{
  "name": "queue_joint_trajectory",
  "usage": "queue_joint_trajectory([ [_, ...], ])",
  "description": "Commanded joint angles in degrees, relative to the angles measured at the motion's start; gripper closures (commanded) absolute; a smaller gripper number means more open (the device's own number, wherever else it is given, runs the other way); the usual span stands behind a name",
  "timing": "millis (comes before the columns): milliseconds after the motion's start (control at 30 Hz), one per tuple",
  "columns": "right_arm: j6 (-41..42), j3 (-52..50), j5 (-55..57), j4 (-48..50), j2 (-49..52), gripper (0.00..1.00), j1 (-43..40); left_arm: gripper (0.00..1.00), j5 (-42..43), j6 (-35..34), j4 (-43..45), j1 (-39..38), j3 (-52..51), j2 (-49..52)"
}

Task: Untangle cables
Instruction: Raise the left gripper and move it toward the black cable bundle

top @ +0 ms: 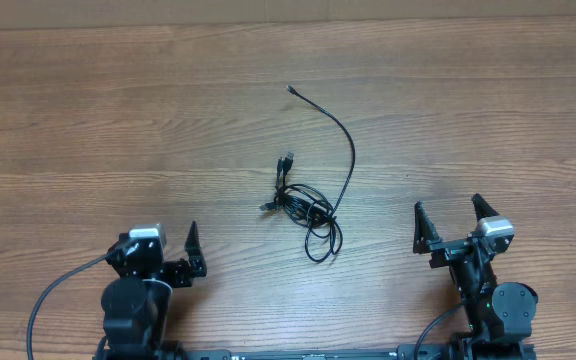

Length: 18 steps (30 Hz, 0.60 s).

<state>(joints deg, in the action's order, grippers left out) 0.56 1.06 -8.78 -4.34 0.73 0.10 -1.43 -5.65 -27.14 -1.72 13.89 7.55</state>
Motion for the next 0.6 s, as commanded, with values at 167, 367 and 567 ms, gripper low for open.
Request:
queue_joint_trajectory([
  [167,-0.2,-0.6,-0.3,0.3,-0.6,0.0,0.2,0.0,2.0,3.4,0.0,0.6,6.7,14.6],
  [367,-0.2,-0.6,-0.3,0.3,-0.6,0.0,0.2,0.01,4.1,5.1,0.0,0.6,11.1,26.4],
  [567,-0.2,-0.6,-0.3,0.3,-0.6,0.0,0.2,0.0,4.5,5.1,-1.0,0.6,15.3,36.7],
])
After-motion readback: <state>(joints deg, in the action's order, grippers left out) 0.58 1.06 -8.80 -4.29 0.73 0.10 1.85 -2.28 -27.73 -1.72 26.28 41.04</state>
